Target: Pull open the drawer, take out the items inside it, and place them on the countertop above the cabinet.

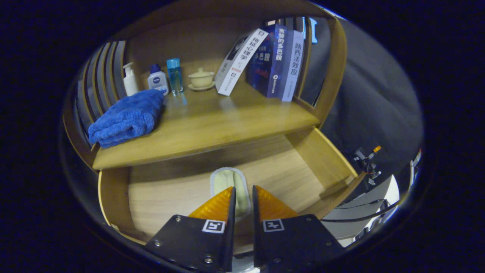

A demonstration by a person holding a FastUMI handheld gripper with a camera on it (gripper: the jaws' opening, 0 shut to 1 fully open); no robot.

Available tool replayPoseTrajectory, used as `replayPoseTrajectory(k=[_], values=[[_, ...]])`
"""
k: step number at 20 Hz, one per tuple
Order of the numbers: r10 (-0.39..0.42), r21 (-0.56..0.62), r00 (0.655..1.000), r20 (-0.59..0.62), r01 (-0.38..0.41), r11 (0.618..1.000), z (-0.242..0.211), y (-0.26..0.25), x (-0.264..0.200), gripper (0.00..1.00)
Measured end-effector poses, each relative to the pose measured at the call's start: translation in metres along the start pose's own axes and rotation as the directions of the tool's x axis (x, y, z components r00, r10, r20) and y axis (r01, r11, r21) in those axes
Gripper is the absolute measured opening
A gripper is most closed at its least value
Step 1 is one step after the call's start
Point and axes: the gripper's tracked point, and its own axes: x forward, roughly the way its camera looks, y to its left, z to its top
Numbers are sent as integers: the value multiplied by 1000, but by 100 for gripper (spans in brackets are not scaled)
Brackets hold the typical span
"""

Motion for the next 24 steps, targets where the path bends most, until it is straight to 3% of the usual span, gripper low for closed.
replayPoseTrajectory(k=[6,14,19,24], values=[[-41,-30,994,103,44,999,40,-9,-33,22],[113,-56,968,225,-103,993,119,36,-8,22],[189,-56,962,199,-181,982,126,62,30,22],[209,-39,963,169,-205,978,114,70,58,22]])
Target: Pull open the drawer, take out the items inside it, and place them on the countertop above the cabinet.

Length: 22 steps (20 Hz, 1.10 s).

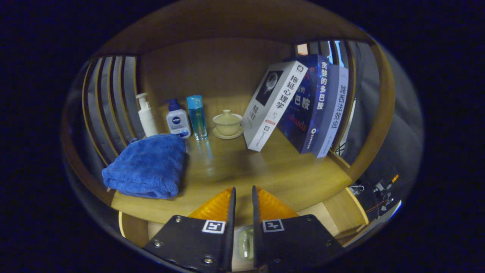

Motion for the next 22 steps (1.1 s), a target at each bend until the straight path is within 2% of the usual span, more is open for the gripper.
replayPoseTrajectory(k=[4,11,12,16,18,22], values=[[5,-24,999,-33,-6,1000,-20,1,19,22],[38,56,998,48,-41,998,-11,2,31,22],[34,61,998,54,-37,997,-8,1,28,26],[45,57,997,70,-49,997,-7,5,29,71],[52,52,995,82,-56,997,-5,7,27,85],[70,59,991,115,-78,995,0,10,12,88]])
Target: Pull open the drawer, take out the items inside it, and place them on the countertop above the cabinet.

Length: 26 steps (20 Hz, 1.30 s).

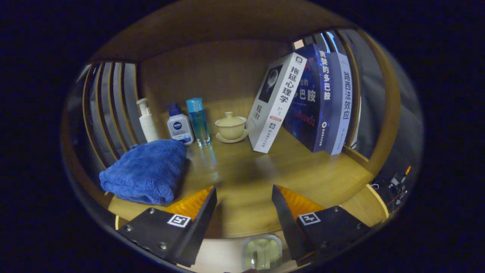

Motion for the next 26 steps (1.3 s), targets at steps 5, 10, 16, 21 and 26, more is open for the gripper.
replayPoseTrajectory(k=[5,10,16,21,26], values=[[-107,36,994,-7,108,994,-8,-23,-50,88],[-189,76,976,-106,198,977,-48,-45,-96,88],[-180,28,939,-294,196,980,-100,-43,-94,88],[-162,-34,894,-417,163,986,-131,-38,-58,76],[-168,-54,849,-501,163,985,-152,-45,-41,65]])
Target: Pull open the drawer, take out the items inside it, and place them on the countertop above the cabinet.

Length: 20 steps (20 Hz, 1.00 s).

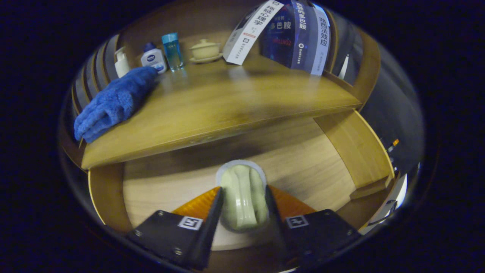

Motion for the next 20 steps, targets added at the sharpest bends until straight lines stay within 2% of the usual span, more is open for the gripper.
replayPoseTrajectory(k=[1,2,5,6,7,11,14,20], values=[[2,7,1000,4,-2,1000,2,1,-1,55],[-4,16,1000,9,4,1000,2,0,0,56],[3,40,1000,30,-4,999,6,-1,-2,41],[7,30,998,62,-9,1000,11,0,-7,41],[-1,-2,999,50,1,1000,9,-2,2,15],[-64,-21,996,62,66,998,5,-10,-12,14],[-114,-5,988,109,115,993,13,-21,-43,14],[-256,9,940,224,261,965,43,-44,-120,14]])
